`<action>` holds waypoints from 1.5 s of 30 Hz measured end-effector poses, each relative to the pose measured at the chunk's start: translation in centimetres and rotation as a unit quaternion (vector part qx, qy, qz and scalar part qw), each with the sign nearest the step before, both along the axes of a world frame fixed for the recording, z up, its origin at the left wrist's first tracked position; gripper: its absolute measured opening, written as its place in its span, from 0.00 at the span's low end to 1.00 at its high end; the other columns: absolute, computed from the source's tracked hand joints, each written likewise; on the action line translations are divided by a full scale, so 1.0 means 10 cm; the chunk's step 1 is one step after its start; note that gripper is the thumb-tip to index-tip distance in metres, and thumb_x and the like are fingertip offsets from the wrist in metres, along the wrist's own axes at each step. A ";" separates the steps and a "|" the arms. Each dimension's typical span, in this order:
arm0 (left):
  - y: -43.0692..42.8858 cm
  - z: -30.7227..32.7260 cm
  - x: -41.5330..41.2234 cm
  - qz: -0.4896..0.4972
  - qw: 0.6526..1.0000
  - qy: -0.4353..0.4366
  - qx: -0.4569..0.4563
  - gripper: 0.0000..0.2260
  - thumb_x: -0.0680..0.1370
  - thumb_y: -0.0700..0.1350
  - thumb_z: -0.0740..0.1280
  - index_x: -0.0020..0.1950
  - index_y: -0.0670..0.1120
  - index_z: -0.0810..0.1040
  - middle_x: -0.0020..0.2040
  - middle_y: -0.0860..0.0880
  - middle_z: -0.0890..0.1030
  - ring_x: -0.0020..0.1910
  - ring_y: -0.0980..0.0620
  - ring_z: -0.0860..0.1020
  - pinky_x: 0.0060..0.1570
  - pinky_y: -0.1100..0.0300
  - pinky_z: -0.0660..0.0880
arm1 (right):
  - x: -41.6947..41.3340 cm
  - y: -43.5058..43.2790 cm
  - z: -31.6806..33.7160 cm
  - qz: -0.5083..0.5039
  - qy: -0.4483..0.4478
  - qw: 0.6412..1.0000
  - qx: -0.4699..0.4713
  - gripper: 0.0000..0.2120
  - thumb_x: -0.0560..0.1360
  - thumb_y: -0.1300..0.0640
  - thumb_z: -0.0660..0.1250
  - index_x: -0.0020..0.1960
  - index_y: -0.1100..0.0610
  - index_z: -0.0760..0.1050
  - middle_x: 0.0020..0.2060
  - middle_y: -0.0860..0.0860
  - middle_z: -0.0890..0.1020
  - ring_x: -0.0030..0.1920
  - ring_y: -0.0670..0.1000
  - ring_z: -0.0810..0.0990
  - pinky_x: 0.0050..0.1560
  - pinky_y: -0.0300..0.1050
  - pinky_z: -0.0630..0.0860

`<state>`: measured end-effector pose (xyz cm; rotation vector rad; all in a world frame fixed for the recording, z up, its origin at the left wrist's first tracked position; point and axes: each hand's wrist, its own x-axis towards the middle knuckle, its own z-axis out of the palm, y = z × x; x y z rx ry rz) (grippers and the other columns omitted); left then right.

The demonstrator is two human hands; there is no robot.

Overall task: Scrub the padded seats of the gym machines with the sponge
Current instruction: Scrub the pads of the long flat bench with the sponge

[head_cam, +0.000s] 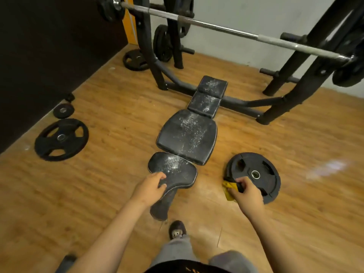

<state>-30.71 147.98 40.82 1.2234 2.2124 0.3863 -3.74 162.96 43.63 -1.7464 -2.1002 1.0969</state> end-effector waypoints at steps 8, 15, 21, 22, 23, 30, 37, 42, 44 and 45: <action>0.39 -0.11 -0.61 0.177 0.983 -0.047 0.018 0.12 0.79 0.45 0.64 0.62 0.47 0.75 0.60 0.50 0.80 0.59 0.49 0.78 0.57 0.54 0.74 | -0.96 0.73 -0.10 0.127 0.036 0.991 -0.026 0.10 0.70 0.58 0.73 0.47 0.52 0.74 0.38 0.44 0.80 0.39 0.45 0.77 0.38 0.45 0.73; 0.29 -0.45 0.01 0.382 0.914 -0.133 0.013 0.04 0.80 0.43 0.63 0.52 0.46 0.76 0.51 0.49 0.81 0.52 0.48 0.79 0.54 0.53 0.75 | -1.52 1.44 -0.48 0.264 0.011 0.955 -0.138 0.09 0.71 0.57 0.74 0.43 0.53 0.73 0.35 0.51 0.78 0.37 0.50 0.77 0.34 0.37 0.70; 0.52 -0.61 0.85 0.587 0.802 -0.114 -0.011 0.07 0.79 0.42 0.64 0.57 0.43 0.77 0.52 0.49 0.80 0.50 0.49 0.77 0.46 0.60 0.69 | -2.07 2.12 -0.59 0.482 -0.078 0.865 -0.116 0.11 0.70 0.55 0.74 0.46 0.51 0.72 0.36 0.46 0.77 0.39 0.48 0.76 0.35 0.39 0.71; 0.61 -0.64 1.00 0.606 0.785 -0.126 -0.015 0.08 0.79 0.43 0.64 0.57 0.44 0.77 0.53 0.48 0.81 0.52 0.47 0.78 0.48 0.59 0.71 | -2.16 2.16 -0.60 0.506 -0.074 0.852 -0.113 0.11 0.71 0.55 0.74 0.47 0.52 0.73 0.36 0.45 0.77 0.39 0.48 0.77 0.34 0.37 0.71; 0.73 -0.69 1.15 0.620 0.772 -0.139 -0.008 0.09 0.78 0.44 0.64 0.57 0.45 0.77 0.54 0.47 0.81 0.54 0.46 0.78 0.50 0.57 0.72 | -2.25 2.17 -0.62 0.528 -0.067 0.840 -0.110 0.11 0.71 0.56 0.74 0.47 0.52 0.73 0.37 0.45 0.77 0.39 0.48 0.77 0.34 0.37 0.72; 1.52 -0.42 1.76 0.769 0.586 -0.180 0.182 0.10 0.78 0.33 0.64 0.48 0.48 0.78 0.49 0.53 0.81 0.45 0.66 0.77 0.43 0.73 0.70 | -2.16 1.71 -0.77 0.643 -0.066 0.755 -0.110 0.25 0.71 0.59 0.73 0.66 0.50 0.71 0.52 0.47 0.79 0.52 0.48 0.78 0.49 0.42 0.74; 1.45 -0.28 1.85 0.795 0.482 -0.180 0.321 0.10 0.77 0.37 0.69 0.56 0.47 0.81 0.52 0.55 0.82 0.47 0.66 0.79 0.47 0.74 0.71 | -1.53 1.03 -0.87 0.691 0.017 0.710 -0.133 0.17 0.69 0.60 0.75 0.56 0.52 0.75 0.50 0.46 0.79 0.50 0.44 0.79 0.45 0.28 0.72; 1.37 -0.36 1.90 0.813 0.374 -0.179 0.408 0.17 0.74 0.39 0.73 0.60 0.51 0.77 0.53 0.56 0.82 0.54 0.59 0.79 0.50 0.70 0.73 | -1.38 0.74 -0.77 0.675 0.095 0.719 -0.132 0.18 0.70 0.62 0.73 0.57 0.51 0.73 0.51 0.45 0.77 0.50 0.43 0.78 0.45 0.29 0.73; 1.33 -0.44 1.85 0.818 0.339 -0.170 0.432 0.18 0.73 0.39 0.74 0.60 0.49 0.76 0.55 0.54 0.81 0.55 0.57 0.78 0.53 0.65 0.74 | -1.36 0.65 -0.80 0.687 0.103 0.704 -0.149 0.21 0.71 0.64 0.71 0.60 0.49 0.73 0.54 0.46 0.77 0.53 0.41 0.77 0.49 0.32 0.74; 1.30 -0.49 1.82 0.822 0.321 -0.168 0.438 0.17 0.72 0.39 0.75 0.59 0.48 0.76 0.56 0.52 0.81 0.55 0.56 0.79 0.54 0.62 0.75 | -1.35 0.62 -0.83 0.698 0.096 0.693 -0.153 0.22 0.71 0.63 0.70 0.62 0.47 0.73 0.56 0.45 0.76 0.54 0.39 0.76 0.51 0.32 0.74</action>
